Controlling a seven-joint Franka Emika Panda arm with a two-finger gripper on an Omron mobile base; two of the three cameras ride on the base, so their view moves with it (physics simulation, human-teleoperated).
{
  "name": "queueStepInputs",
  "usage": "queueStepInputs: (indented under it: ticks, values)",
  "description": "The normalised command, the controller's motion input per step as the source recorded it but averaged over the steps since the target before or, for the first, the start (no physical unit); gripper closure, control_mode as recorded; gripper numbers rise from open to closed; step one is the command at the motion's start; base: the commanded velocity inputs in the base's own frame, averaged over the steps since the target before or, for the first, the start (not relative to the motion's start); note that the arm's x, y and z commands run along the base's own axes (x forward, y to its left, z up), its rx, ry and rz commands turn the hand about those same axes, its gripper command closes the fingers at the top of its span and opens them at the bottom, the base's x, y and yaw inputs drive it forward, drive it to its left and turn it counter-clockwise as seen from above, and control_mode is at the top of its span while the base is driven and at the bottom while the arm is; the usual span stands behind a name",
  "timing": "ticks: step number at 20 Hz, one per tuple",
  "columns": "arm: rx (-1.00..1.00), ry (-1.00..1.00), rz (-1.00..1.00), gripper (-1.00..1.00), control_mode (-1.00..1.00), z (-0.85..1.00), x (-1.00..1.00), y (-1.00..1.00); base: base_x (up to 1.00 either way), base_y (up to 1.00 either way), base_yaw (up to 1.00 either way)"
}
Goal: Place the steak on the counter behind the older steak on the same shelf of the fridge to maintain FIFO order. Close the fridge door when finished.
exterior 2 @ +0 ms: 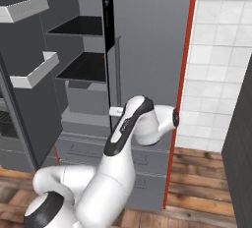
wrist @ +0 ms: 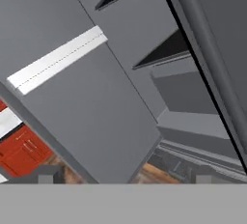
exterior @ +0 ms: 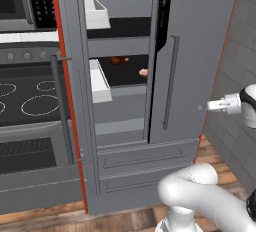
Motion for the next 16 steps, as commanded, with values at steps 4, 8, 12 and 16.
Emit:
queueStepInputs:
  ticks: [4, 8, 12, 16]
  values:
    - [-0.2, -0.11, -0.16, -1.0, -1.0, 0.02, -0.86, 0.82, 0.0, 0.0, 0.0]
    - [-0.24, -0.31, -0.22, -1.0, -1.0, 0.21, -1.0, 1.0, 0.0, 0.0, 0.0]
    - [-0.29, -0.36, -0.2, -1.0, -1.0, 0.22, -1.0, 1.0, 0.0, 0.0, 0.0]
    - [-0.33, -0.34, -0.17, -1.0, -1.0, 0.13, -1.0, 1.0, 0.0, 0.0, 0.0]
